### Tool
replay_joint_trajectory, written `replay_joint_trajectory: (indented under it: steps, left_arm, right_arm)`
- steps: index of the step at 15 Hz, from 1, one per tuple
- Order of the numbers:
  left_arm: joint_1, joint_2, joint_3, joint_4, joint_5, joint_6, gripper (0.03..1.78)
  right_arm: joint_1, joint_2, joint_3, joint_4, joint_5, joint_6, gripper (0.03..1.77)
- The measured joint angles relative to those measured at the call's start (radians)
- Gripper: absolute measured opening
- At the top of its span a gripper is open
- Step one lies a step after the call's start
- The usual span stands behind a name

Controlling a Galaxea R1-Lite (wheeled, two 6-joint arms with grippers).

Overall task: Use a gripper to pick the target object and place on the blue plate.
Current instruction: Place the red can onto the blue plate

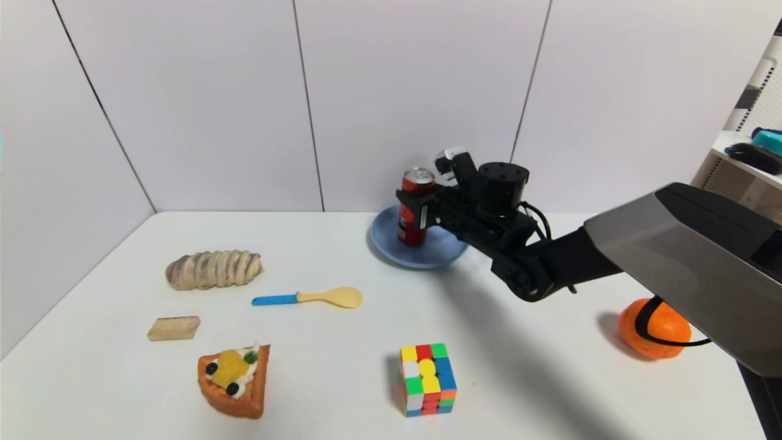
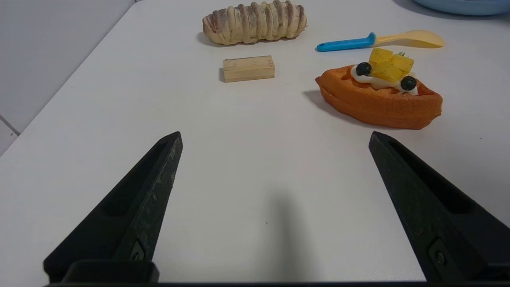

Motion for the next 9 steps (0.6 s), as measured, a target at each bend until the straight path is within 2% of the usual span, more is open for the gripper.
replay_joint_trajectory:
  steps: [5,9]
  left_arm:
    - [0.0,0.0,0.0,0.0,0.0,0.0,1.69]
    - [0.0,0.0,0.0,0.0,0.0,0.0,1.69]
  right_arm:
    - [-0.003,0.005,-0.003,-0.001,0.0,-0.004,0.91]
    - [-0.004,0.004,-0.003,-0.003,-0.004,-0.007,1.24]
